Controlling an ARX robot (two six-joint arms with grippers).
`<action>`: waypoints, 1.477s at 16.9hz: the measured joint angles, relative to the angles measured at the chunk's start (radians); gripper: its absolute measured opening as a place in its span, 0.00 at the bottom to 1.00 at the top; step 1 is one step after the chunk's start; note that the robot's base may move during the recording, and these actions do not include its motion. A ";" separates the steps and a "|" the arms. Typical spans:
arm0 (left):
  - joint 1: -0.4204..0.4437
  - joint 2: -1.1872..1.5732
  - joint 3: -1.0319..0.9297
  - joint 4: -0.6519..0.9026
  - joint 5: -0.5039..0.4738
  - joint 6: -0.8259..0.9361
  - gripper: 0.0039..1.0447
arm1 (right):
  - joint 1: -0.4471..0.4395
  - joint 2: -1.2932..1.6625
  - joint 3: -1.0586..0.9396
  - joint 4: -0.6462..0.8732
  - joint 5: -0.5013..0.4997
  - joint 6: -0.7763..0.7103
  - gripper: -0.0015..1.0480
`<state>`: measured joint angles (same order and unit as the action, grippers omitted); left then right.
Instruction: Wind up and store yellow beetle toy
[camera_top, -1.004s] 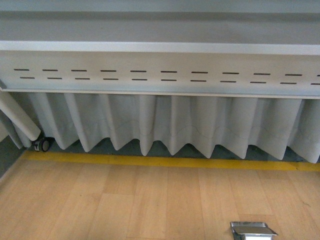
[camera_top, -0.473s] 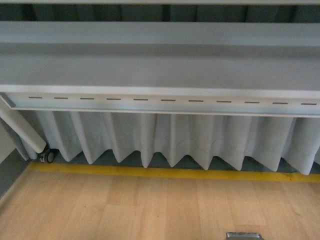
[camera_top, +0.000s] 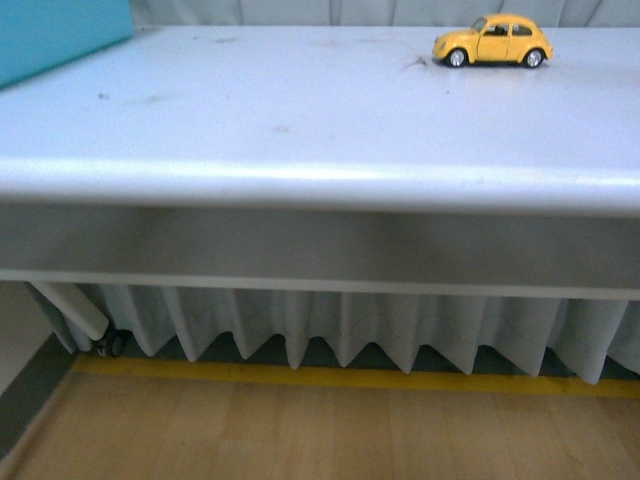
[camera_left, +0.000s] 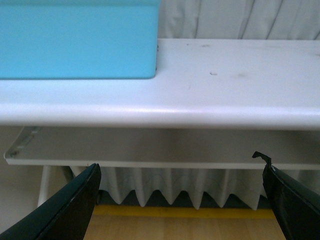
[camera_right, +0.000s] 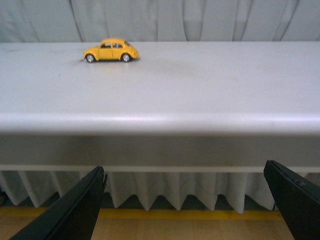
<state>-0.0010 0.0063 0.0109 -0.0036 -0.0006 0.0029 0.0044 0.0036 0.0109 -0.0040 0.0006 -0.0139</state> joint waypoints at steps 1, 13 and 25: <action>0.000 0.000 0.000 0.000 0.000 0.000 0.94 | 0.000 0.000 0.000 -0.001 0.000 0.000 0.94; 0.000 0.000 0.000 0.000 0.000 -0.002 0.94 | 0.000 0.000 0.000 0.000 0.000 0.003 0.94; 0.000 0.000 0.000 0.000 0.000 -0.003 0.94 | 0.000 0.000 0.000 0.000 0.000 0.003 0.94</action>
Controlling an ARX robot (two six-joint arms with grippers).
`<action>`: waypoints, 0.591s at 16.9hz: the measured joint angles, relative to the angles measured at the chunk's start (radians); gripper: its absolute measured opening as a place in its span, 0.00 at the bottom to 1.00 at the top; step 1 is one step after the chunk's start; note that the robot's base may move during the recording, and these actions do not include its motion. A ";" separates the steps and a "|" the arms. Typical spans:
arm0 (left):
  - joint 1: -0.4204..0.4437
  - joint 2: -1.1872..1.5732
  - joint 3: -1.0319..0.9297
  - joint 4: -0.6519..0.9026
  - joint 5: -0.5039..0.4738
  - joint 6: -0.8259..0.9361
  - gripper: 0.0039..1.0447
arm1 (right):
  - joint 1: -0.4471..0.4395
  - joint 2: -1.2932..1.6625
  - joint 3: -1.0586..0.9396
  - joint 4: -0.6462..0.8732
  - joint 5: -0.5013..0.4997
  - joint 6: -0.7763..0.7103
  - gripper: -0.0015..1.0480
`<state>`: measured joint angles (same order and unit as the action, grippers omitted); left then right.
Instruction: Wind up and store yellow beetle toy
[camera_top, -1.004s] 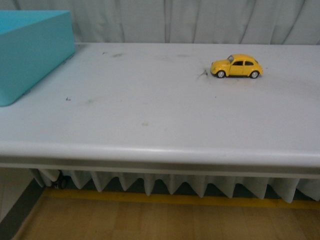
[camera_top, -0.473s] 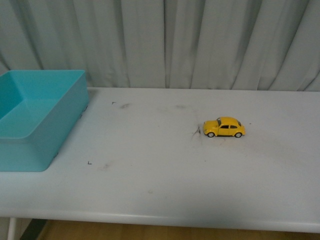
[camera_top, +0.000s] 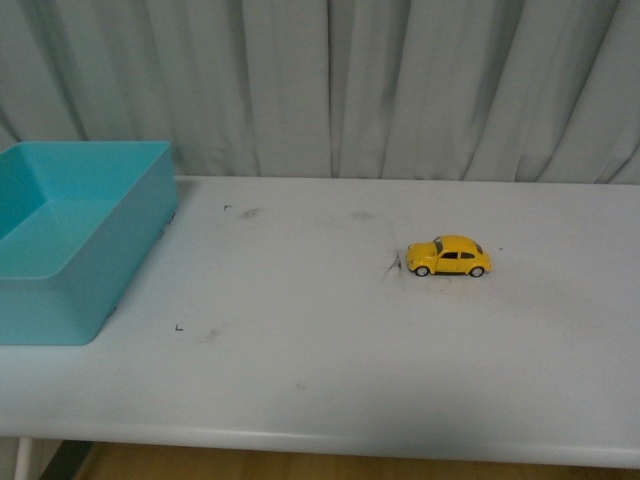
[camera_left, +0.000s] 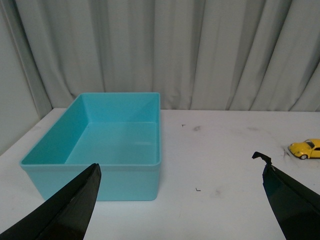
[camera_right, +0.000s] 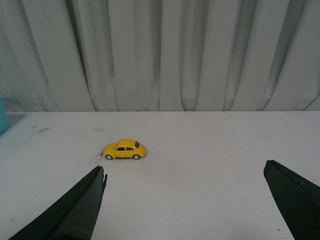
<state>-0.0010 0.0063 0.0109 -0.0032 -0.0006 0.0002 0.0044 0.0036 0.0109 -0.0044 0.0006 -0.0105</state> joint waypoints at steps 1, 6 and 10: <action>0.000 0.000 0.000 0.000 0.000 0.000 0.94 | 0.000 0.000 0.000 0.000 0.000 0.000 0.94; 0.000 0.000 0.000 0.000 0.000 0.000 0.94 | 0.000 0.000 0.000 0.000 0.000 0.000 0.94; 0.000 0.000 0.000 0.000 0.000 0.000 0.94 | 0.000 0.000 0.000 -0.001 0.000 0.000 0.94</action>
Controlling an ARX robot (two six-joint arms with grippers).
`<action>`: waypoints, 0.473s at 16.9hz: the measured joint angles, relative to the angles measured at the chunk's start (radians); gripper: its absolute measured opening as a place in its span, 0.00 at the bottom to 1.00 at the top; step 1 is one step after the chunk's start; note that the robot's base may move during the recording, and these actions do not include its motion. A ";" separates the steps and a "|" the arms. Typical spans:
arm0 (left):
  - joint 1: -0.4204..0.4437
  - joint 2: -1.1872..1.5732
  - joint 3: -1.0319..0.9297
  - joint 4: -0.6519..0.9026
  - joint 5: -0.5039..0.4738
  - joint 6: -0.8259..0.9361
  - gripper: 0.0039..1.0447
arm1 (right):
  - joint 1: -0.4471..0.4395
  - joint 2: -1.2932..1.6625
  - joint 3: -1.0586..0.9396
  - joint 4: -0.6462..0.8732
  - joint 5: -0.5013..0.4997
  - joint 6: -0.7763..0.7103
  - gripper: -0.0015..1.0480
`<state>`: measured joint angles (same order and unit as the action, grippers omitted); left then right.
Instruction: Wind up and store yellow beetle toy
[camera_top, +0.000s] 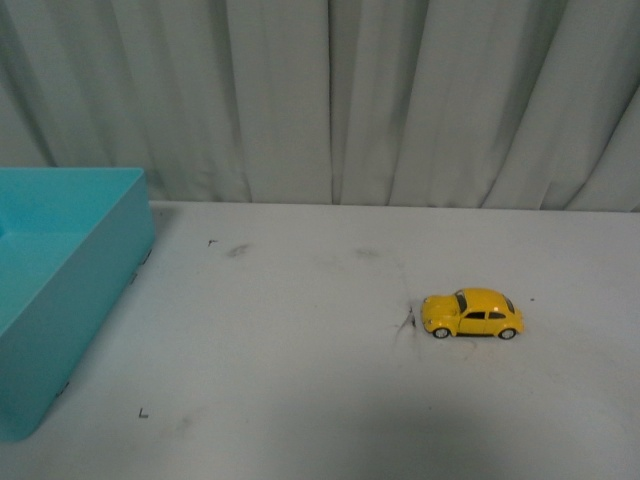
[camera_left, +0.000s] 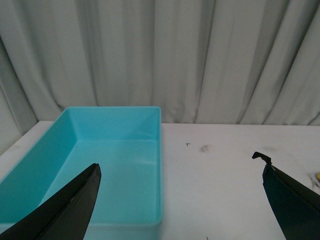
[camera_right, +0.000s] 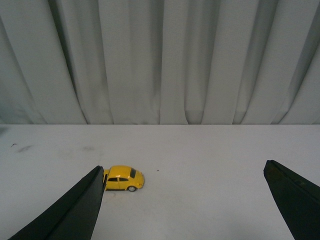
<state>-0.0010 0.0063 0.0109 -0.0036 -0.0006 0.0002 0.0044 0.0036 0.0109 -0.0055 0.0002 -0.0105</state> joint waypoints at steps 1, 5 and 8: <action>0.000 0.000 0.000 0.001 0.000 0.000 0.94 | 0.000 0.000 0.000 0.003 0.000 0.000 0.94; 0.000 0.000 0.000 0.000 0.000 0.000 0.94 | 0.000 0.000 0.000 0.003 0.000 0.000 0.94; 0.000 0.000 0.000 0.000 0.000 0.000 0.94 | 0.000 0.000 0.000 0.001 0.000 0.000 0.94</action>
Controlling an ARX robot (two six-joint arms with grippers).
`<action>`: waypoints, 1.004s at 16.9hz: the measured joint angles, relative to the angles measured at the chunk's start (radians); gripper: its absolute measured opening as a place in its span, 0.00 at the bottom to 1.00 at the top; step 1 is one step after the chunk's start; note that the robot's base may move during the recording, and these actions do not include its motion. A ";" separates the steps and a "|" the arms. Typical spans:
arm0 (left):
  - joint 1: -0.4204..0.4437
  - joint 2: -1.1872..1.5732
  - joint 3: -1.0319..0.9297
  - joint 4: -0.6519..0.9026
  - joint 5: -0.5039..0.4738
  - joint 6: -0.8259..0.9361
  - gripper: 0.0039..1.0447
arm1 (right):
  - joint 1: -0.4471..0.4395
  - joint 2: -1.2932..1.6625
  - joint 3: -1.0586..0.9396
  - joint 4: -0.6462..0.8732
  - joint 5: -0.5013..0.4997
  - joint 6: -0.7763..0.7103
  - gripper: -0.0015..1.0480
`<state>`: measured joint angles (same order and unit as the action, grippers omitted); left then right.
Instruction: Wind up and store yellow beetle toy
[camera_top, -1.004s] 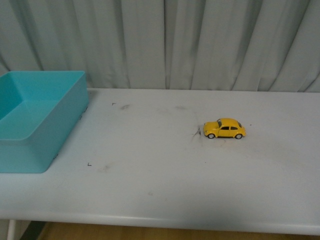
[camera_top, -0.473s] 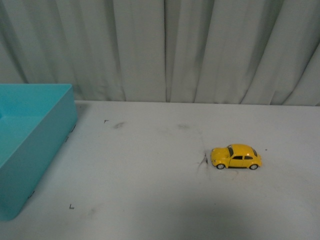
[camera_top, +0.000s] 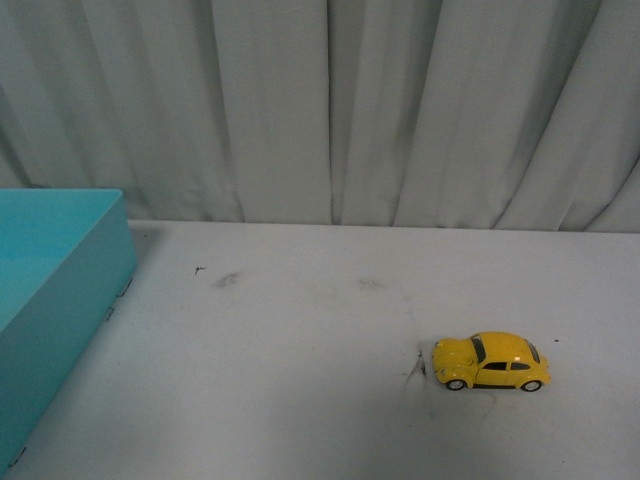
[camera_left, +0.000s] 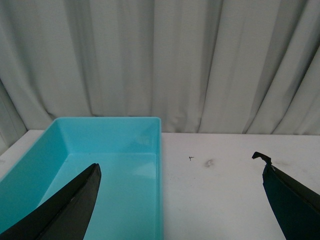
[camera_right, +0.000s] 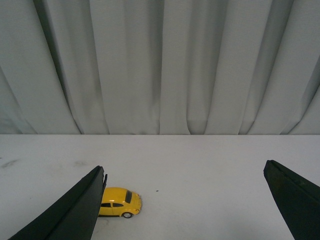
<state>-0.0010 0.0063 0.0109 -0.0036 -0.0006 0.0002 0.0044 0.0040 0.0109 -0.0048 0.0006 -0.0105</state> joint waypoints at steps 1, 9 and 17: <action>0.000 0.000 0.000 0.000 0.000 0.000 0.94 | 0.000 0.000 0.000 0.000 0.000 0.000 0.94; 0.000 0.000 0.000 0.000 0.000 0.000 0.94 | 0.000 0.000 0.000 0.000 0.000 0.000 0.94; 0.000 0.000 0.000 0.000 0.000 0.000 0.94 | -0.469 0.887 0.223 0.618 -0.380 0.249 0.94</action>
<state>-0.0010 0.0063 0.0109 -0.0036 -0.0010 0.0002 -0.4648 0.8906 0.2340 0.6136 -0.3790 0.2386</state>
